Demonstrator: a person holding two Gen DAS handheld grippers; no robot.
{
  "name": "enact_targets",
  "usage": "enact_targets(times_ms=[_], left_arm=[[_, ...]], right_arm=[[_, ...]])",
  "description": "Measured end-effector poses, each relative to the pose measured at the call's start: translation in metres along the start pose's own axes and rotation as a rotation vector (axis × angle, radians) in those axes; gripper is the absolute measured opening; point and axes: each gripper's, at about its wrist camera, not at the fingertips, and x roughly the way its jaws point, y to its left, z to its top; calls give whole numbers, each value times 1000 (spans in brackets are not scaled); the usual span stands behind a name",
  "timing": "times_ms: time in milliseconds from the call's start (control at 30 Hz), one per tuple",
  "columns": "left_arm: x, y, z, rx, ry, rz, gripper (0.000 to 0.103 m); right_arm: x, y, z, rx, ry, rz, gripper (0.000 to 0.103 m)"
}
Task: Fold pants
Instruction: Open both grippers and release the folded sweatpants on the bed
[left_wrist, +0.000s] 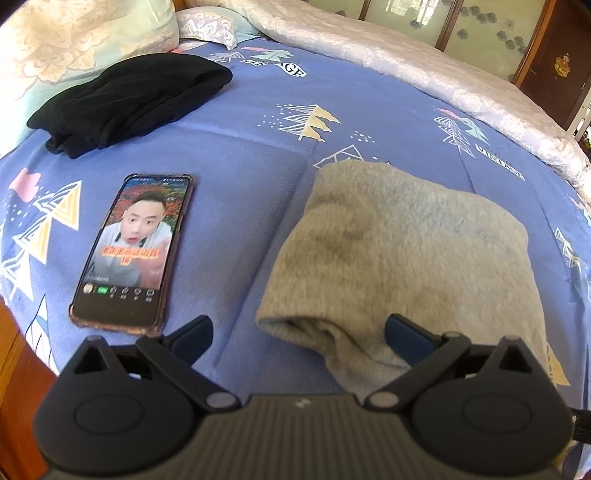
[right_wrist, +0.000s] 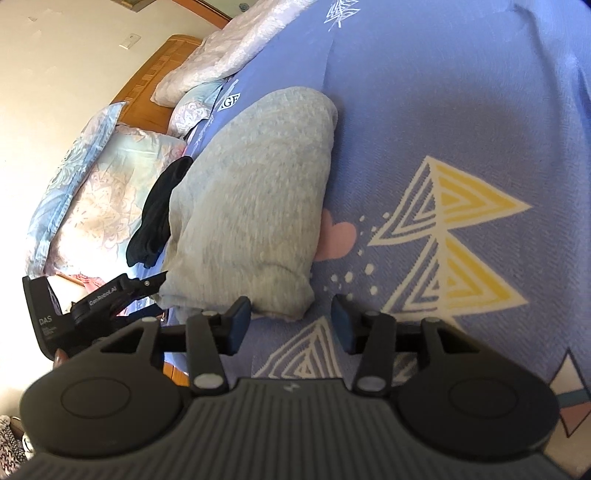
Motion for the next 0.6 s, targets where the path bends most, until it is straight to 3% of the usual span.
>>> enact_targets(times_ms=[400,600], left_arm=[[-16,3,-26,-11,44,19,103],[-13,19,-39,-90,108,-58,103]], right_arm=[[-21,-30,-3,107,-34,89,51],[-23,-35,-3,140,-33,122,51]])
